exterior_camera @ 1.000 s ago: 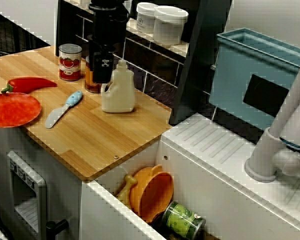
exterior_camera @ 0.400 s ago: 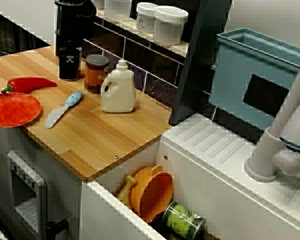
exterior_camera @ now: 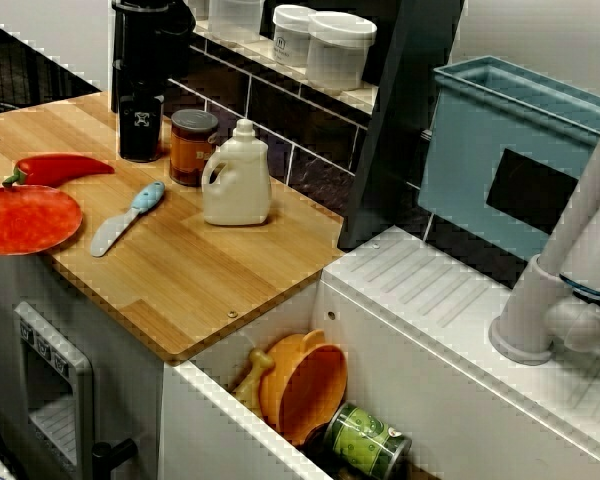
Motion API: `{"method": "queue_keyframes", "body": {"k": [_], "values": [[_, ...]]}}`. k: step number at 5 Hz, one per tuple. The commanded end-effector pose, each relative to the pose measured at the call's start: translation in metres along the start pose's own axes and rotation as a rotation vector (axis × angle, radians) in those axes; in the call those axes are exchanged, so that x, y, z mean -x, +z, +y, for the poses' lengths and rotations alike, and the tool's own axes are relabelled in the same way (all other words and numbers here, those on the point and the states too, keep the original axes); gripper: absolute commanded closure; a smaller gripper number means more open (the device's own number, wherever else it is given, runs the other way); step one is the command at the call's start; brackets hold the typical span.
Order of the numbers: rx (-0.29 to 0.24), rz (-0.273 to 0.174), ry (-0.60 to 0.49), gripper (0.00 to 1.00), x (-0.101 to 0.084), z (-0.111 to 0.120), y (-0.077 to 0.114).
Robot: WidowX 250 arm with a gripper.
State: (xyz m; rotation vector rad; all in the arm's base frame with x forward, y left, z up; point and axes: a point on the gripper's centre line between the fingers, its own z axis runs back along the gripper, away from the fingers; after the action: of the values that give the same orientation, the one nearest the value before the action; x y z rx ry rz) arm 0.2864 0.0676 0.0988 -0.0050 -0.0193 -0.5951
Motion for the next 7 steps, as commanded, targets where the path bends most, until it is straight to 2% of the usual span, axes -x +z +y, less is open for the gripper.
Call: {"method": "queue_keyframes", "body": {"k": [1, 6, 7], "values": [[-0.040, -0.034, 0.001, 0.00, -0.001, 0.003, 0.015], [-0.040, -0.034, 0.001, 0.00, -0.001, 0.003, 0.015], [0.002, -0.030, 0.031, 0.00, -0.017, 0.009, 0.014]]}}
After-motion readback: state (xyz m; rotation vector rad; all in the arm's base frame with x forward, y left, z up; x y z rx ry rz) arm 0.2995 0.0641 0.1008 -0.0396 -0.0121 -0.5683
